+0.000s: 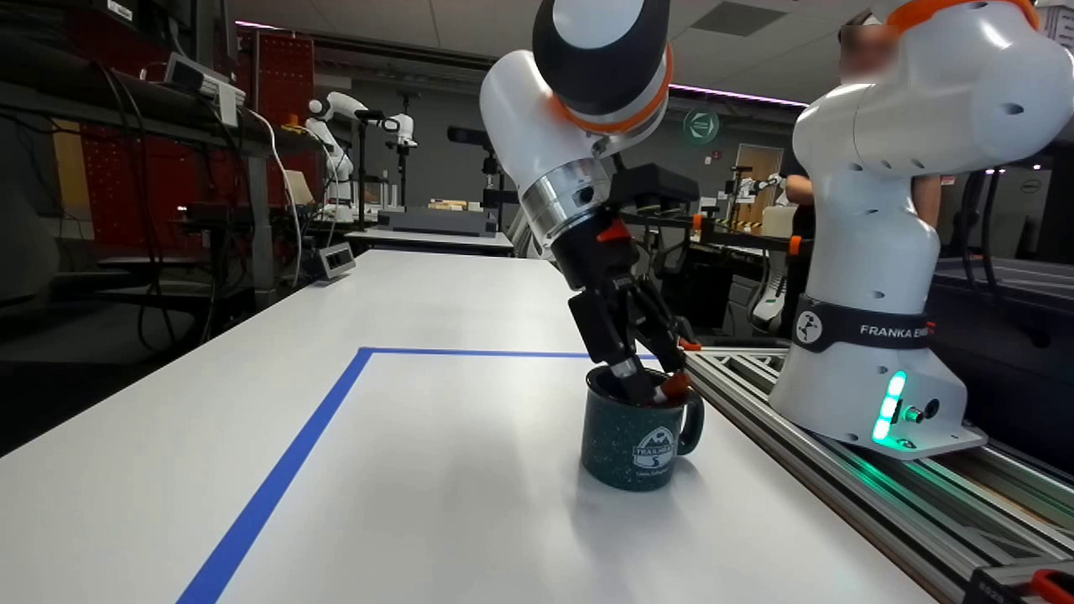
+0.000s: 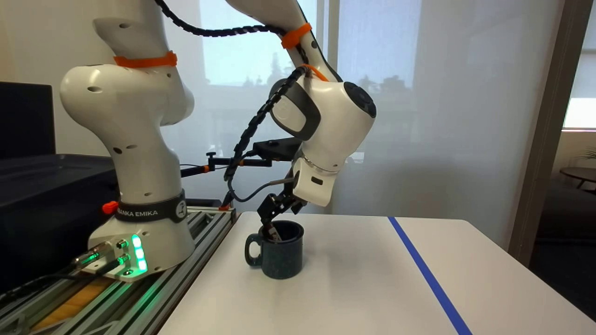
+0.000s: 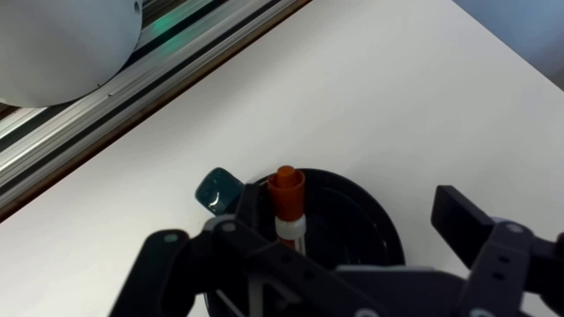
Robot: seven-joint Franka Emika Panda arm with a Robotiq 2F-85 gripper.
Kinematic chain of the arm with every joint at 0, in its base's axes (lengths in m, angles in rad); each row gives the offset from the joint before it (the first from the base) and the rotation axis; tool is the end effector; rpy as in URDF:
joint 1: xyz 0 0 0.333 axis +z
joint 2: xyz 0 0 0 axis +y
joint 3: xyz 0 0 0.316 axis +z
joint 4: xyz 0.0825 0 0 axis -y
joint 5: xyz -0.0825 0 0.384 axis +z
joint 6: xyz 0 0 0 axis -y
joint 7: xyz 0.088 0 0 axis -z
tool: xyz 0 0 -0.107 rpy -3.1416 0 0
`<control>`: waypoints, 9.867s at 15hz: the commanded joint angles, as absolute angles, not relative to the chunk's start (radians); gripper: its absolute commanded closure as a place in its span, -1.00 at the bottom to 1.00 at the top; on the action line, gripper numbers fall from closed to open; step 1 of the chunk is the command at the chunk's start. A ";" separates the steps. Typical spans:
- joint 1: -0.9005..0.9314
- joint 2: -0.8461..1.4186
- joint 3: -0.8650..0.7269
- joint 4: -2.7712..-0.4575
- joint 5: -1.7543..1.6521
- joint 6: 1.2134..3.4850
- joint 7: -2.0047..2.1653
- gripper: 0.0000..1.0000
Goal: Remove the marker from the mug
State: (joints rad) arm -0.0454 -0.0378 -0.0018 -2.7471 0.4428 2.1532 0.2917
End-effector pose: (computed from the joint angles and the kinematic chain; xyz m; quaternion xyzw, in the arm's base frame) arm 0.3286 0.0021 0.2021 -0.8966 0.3223 0.2833 0.1095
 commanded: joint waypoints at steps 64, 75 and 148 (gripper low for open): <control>-0.212 -0.225 -0.093 -2.741 0.128 1.949 0.546 -1.00; -0.216 -0.126 -0.136 -2.741 0.159 2.082 0.517 -1.00; -0.425 -0.418 -0.350 -2.742 0.331 1.963 0.266 0.95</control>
